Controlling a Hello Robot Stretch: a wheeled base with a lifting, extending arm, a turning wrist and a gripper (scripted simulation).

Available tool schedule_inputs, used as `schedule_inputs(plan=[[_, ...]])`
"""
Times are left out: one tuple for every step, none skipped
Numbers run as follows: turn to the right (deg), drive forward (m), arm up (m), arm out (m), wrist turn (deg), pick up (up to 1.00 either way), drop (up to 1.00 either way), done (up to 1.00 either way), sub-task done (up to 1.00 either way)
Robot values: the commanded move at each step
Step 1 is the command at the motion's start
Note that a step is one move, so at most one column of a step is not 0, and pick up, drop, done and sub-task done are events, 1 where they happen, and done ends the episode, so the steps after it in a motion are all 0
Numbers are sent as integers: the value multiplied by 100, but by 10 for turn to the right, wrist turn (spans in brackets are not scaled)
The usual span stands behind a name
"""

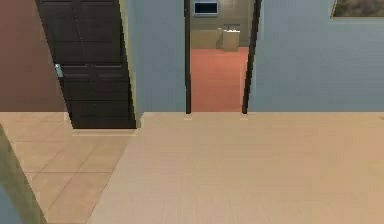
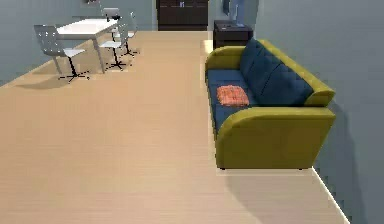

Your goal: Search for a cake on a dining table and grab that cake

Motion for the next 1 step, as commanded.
schedule_inputs(plan=[[60, 0, 0, 0, 0, 0, 0, 0, 0]])
